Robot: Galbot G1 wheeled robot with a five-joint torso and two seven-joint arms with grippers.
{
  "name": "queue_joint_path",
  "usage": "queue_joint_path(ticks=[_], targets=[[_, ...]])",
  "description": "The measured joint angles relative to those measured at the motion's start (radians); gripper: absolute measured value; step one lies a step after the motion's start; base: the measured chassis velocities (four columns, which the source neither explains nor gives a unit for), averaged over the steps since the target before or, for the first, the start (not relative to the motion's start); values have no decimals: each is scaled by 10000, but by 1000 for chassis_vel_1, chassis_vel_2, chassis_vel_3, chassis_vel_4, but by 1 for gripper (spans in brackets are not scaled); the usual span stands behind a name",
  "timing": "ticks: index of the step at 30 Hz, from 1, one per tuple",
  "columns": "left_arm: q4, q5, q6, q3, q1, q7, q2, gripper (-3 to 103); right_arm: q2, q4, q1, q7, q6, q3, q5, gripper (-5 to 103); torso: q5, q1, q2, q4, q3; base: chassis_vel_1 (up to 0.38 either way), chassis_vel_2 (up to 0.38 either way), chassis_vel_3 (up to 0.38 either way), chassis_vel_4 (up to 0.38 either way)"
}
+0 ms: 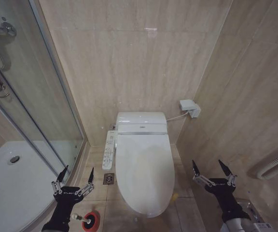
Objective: Open the toilet lid, clean the toilet bowl with a toilet brush, close the toilet lid, and flush.
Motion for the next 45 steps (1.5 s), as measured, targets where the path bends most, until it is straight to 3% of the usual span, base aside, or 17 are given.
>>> queue_joint_path(ticks=[45], targets=[[0,0,0,0,0,0,0,99,0,1,1,1,-1,0,-2,100,0,0,0,0,0,0,0,0,0]])
